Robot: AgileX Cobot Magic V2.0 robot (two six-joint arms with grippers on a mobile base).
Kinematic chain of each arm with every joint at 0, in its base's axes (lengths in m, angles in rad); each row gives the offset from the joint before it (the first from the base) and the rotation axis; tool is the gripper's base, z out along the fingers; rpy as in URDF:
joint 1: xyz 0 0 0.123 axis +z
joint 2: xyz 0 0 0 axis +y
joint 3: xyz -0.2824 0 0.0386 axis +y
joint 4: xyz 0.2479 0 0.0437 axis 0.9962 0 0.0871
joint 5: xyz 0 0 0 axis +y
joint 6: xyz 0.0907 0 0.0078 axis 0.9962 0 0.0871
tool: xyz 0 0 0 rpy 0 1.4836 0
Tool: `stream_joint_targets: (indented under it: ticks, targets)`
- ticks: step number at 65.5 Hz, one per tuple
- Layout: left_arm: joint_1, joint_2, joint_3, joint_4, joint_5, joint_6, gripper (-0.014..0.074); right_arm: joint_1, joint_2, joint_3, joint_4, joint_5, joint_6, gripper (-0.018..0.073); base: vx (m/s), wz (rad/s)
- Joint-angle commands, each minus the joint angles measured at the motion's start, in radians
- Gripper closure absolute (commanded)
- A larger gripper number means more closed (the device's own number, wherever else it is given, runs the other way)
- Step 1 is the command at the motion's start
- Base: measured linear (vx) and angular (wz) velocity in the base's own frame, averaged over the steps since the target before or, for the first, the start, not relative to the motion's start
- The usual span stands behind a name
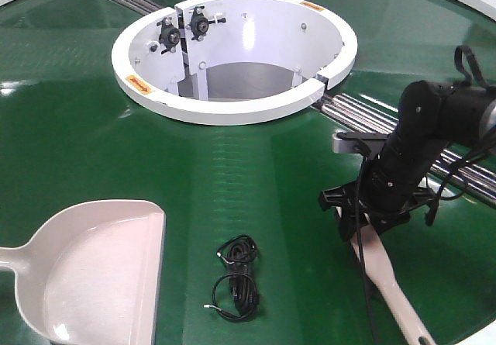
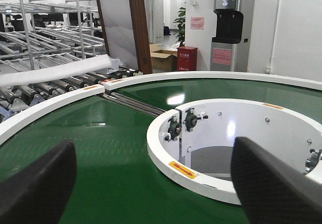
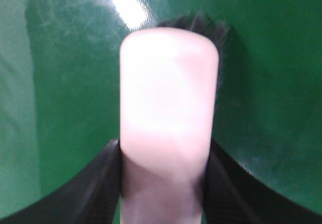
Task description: Clean and inspect green conveyor with broom and dustpan
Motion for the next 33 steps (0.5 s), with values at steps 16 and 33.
stream_joint_targets:
  ticks: [16,33]
  targets:
    - [-0.006,0.004,-0.035,-0.003,-0.060,0.000,0.0020,-0.004,-0.084,-0.165,0.005,0.184,-0.001,0.0567,0.00,0.00]
    - [-0.006,0.004,-0.035,-0.003,-0.047,0.000,0.0020,-0.004,-0.089,-0.169,0.051,0.184,0.009,0.0564,0.00,0.00]
